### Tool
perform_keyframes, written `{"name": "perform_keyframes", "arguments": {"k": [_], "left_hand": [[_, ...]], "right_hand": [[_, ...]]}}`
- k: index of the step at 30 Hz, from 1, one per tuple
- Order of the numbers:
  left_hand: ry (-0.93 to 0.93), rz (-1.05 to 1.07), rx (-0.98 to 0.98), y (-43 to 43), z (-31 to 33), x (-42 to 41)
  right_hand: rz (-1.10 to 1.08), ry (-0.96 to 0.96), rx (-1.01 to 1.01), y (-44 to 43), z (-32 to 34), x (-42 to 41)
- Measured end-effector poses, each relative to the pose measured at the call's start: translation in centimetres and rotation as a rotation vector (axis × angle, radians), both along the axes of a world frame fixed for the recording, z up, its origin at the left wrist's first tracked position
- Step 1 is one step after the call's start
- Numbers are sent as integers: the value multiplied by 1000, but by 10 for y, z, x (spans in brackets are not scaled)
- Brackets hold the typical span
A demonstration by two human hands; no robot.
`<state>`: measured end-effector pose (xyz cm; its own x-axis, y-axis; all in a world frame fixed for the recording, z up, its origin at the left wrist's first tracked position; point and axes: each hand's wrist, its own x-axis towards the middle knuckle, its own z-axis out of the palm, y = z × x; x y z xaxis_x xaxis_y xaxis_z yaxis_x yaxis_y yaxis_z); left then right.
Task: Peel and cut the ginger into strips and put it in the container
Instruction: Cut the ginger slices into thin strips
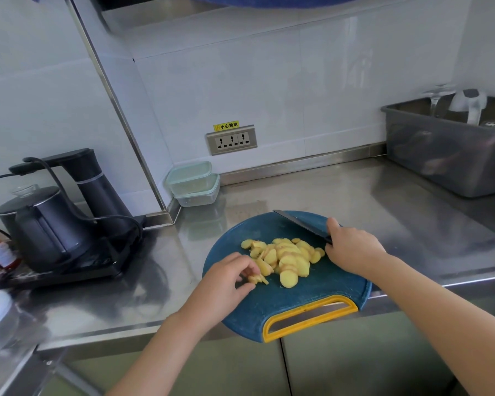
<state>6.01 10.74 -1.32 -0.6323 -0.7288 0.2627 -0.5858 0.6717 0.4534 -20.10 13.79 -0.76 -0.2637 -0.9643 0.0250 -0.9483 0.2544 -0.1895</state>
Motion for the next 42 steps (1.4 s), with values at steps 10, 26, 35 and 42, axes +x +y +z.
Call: {"name": "perform_keyframes", "arguments": {"k": [10, 26, 35, 42], "left_hand": [[-208, -128, -49, -6, 16, -14], [-205, -11, 40, -7, 17, -7], [129, 237, 559, -22, 38, 36], [237, 290, 638, -34, 32, 61]], "right_hand": [[-1, -15, -3, 0, 0, -1], [-18, -126, -2, 6, 10, -3], [-77, -415, -248, 18, 42, 18], [126, -646, 59, 40, 56, 98]]}}
